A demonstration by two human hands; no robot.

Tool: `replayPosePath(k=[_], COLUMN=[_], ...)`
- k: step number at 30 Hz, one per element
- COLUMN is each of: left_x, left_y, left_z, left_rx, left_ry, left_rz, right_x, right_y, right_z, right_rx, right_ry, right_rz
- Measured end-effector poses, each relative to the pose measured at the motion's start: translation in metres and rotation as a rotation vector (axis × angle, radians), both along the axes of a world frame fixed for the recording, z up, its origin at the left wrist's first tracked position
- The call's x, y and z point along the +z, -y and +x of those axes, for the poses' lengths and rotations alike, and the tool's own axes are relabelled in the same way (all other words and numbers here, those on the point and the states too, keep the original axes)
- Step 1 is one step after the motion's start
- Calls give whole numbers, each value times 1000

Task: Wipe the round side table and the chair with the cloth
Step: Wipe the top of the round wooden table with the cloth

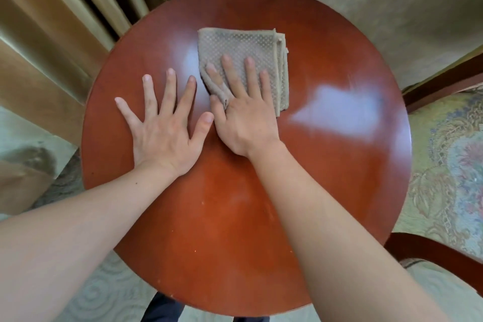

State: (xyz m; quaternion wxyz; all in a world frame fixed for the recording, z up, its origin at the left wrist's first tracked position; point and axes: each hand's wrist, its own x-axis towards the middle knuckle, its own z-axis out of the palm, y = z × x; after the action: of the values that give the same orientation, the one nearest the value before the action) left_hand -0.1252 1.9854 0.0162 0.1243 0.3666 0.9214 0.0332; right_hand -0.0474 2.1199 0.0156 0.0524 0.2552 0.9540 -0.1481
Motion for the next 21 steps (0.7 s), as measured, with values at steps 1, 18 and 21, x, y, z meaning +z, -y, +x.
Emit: replayPosePath(k=[1,18,21], left_x=[0,-12,-13], left_y=[0,1,2], left_z=[0,-3,-4], left_rx=[-2,-14,1], left_ry=[1,-38,-44], left_rz=[5,3,14], right_x=[0,1,1], right_y=[12,171,138], right_z=[12,143,118], right_rx=[-9,-117,-229], right_ry=[-11,28,10], right_rz=[-10,-91,-66])
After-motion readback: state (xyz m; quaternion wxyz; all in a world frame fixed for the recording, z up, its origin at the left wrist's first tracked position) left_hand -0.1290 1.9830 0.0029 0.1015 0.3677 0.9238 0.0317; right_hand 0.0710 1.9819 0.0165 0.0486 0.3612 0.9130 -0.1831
